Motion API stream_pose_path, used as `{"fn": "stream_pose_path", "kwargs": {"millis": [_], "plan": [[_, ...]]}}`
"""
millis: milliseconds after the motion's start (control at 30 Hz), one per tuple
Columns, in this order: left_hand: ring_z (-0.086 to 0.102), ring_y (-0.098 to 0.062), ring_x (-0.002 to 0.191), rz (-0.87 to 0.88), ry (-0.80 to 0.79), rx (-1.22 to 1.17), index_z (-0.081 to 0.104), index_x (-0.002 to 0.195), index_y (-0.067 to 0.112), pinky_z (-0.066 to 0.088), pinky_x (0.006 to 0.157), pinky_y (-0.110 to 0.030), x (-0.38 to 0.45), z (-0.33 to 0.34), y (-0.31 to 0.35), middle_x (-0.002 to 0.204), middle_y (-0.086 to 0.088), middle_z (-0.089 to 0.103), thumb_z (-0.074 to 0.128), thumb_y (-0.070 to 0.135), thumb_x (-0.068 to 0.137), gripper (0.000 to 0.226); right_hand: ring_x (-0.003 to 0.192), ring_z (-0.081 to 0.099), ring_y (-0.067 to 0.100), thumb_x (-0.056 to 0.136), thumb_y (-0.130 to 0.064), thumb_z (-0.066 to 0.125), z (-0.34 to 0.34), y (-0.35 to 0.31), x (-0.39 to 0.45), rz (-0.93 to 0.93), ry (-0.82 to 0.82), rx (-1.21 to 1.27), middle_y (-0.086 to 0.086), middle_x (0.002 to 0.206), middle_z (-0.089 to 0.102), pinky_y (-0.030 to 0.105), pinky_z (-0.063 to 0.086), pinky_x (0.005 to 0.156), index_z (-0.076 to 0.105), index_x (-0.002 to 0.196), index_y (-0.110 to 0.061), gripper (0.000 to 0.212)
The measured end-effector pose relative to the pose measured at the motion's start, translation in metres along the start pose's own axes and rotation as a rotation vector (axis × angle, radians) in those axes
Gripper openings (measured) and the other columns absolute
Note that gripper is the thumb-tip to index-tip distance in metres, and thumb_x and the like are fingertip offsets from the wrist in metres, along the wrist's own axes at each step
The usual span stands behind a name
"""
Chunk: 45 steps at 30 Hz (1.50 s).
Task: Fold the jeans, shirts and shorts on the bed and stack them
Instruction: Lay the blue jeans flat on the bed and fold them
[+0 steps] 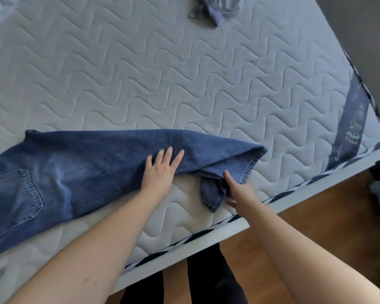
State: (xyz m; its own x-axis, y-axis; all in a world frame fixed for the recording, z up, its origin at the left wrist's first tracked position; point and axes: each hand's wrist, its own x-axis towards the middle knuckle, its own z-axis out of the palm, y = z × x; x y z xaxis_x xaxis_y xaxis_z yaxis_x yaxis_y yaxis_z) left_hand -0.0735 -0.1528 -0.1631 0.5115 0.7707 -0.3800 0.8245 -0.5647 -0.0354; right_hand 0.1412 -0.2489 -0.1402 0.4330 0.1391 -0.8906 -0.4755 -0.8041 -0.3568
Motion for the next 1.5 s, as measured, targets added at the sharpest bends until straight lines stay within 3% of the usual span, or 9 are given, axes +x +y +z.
{"fn": "stream_pose_path", "kwargs": {"millis": [233,333,600,800,900,1000,1200,1367,1500], "plan": [[0.051,-0.027,0.109,-0.011,-0.047,-0.198,0.038,0.139,0.024,0.048,0.078,-0.041,0.038,-0.026,-0.014,0.13,-0.003,0.051,0.05,0.005,0.09,0.054,0.082,0.061,0.026,0.078,-0.031,0.082,0.007,-0.012,0.008,0.143,-0.081,0.071,0.016,0.125,0.059,0.033,0.052,0.055,0.039,0.136,-0.015,0.074],[0.059,-0.025,0.103,-0.002,-0.147,-0.394,0.049,0.127,0.036,0.05,0.081,-0.039,0.045,-0.038,-0.041,0.122,0.005,0.062,0.048,0.011,0.09,0.045,0.091,0.062,0.03,0.086,-0.011,0.064,0.005,-0.023,0.011,-0.105,0.03,-0.049,0.015,0.109,0.063,0.043,0.056,0.08,0.049,0.122,-0.011,0.039],[0.058,-0.018,0.109,-0.185,-0.005,-0.994,0.06,0.124,0.028,0.039,0.086,-0.028,0.025,-0.048,-0.076,0.118,0.002,0.067,0.044,0.034,0.102,0.029,0.071,0.052,0.014,0.086,-0.004,0.048,0.028,-0.1,-0.044,-0.602,0.226,0.065,-0.007,0.075,0.055,0.031,0.045,0.068,0.055,0.088,-0.021,0.019],[0.061,0.004,0.087,-0.561,0.304,-1.356,0.06,0.096,0.034,0.041,0.073,-0.014,-0.028,-0.038,-0.099,0.09,0.015,0.068,0.041,0.043,0.101,0.022,0.066,0.052,0.007,0.088,-0.008,0.05,0.138,-0.122,-0.124,-0.826,-0.136,0.128,-0.009,0.073,0.057,0.024,0.047,0.065,0.056,0.088,-0.025,0.019],[0.062,-0.018,0.085,-0.719,0.398,-1.295,0.058,0.088,0.016,0.045,0.07,-0.024,-0.061,-0.021,-0.123,0.082,0.004,0.064,0.048,0.032,0.1,0.022,0.08,0.061,0.011,0.09,-0.01,0.055,0.196,-0.093,-0.151,-0.836,-0.424,-0.105,-0.009,0.082,0.062,0.037,0.053,0.079,0.055,0.092,-0.029,0.019],[0.064,-0.027,0.087,-0.962,0.367,-1.39,0.06,0.097,0.004,0.057,0.069,-0.035,-0.095,0.004,-0.14,0.095,-0.012,0.065,0.05,0.031,0.1,0.029,0.096,0.064,0.002,0.09,-0.014,0.058,0.216,-0.053,-0.15,-0.802,-0.655,-0.333,-0.02,0.103,0.062,0.025,0.054,0.084,0.055,0.105,-0.041,0.031],[0.062,-0.034,0.077,-1.102,0.224,-1.141,0.056,0.084,0.007,0.04,0.066,-0.036,-0.138,0.034,-0.146,0.073,-0.009,0.064,0.055,0.037,0.096,0.032,0.104,0.063,0.013,0.092,-0.009,0.058,0.136,-0.024,-0.076,-0.765,-0.148,-0.395,-0.003,0.109,0.067,0.031,0.05,0.091,0.063,0.113,-0.019,0.024],[0.047,-0.027,0.057,-0.782,0.4,-0.954,0.042,0.07,0.012,0.031,0.057,-0.032,-0.123,0.013,-0.113,0.059,0.0,0.047,0.064,0.023,0.091,0.032,0.111,0.057,0.031,0.094,-0.022,0.057,0.042,-0.02,-0.011,-0.568,0.259,-0.538,0.015,0.122,0.061,0.043,0.046,0.096,0.055,0.127,-0.009,0.036],[0.054,-0.02,0.068,-0.345,0.263,-0.905,0.056,0.078,0.015,0.043,0.061,-0.036,-0.091,-0.004,-0.073,0.072,0.002,0.056,0.062,0.025,0.091,0.018,0.102,0.061,0.034,0.093,-0.037,0.063,0.02,-0.013,0.013,-0.183,0.126,-0.374,0.023,0.117,0.062,0.039,0.05,0.081,0.056,0.123,0.0,0.049]]}}
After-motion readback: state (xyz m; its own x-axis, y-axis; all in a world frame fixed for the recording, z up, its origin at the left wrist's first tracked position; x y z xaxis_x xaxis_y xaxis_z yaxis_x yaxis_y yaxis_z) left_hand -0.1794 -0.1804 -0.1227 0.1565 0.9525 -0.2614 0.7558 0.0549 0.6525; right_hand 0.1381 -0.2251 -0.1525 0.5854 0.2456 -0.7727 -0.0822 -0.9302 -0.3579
